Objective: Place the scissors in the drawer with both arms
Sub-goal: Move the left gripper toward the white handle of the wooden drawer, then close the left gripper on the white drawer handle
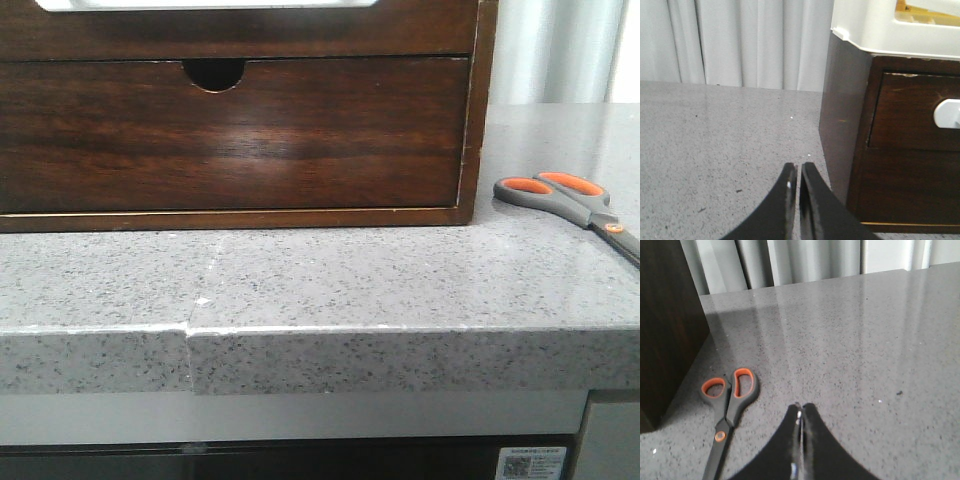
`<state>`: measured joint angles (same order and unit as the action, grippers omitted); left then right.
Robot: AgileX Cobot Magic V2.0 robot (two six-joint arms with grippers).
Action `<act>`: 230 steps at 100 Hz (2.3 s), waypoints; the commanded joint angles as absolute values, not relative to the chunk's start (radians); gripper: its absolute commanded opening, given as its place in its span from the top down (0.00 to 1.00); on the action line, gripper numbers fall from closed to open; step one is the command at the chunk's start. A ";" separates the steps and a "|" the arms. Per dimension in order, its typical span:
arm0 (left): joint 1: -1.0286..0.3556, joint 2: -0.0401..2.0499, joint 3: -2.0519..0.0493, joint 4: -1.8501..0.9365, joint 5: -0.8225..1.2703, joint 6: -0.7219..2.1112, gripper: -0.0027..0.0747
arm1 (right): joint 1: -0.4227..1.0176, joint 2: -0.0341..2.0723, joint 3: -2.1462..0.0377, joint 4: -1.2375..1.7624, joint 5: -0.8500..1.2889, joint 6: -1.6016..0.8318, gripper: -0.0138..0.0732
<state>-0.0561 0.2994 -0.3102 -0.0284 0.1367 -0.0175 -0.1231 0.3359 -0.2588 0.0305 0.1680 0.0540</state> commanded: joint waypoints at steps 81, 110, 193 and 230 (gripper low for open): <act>-0.089 0.464 -0.359 0.107 -0.177 -0.017 0.50 | -0.119 0.465 -0.351 0.033 0.181 0.048 0.91; -0.307 0.641 -0.474 0.447 -0.194 -0.017 0.50 | -0.119 0.465 -0.351 0.033 0.183 0.048 0.91; -0.579 1.039 -0.697 1.201 -0.094 -0.017 0.50 | -0.119 0.465 -0.351 0.033 0.194 0.048 0.91; -0.579 1.076 -0.706 1.237 -0.012 -0.017 0.66 | -0.119 0.465 -0.351 0.033 0.204 0.048 0.91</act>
<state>-0.5727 1.0852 -0.6761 1.2456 -0.0362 -0.0102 -0.1231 0.4528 -0.3218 0.0305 0.2725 0.0540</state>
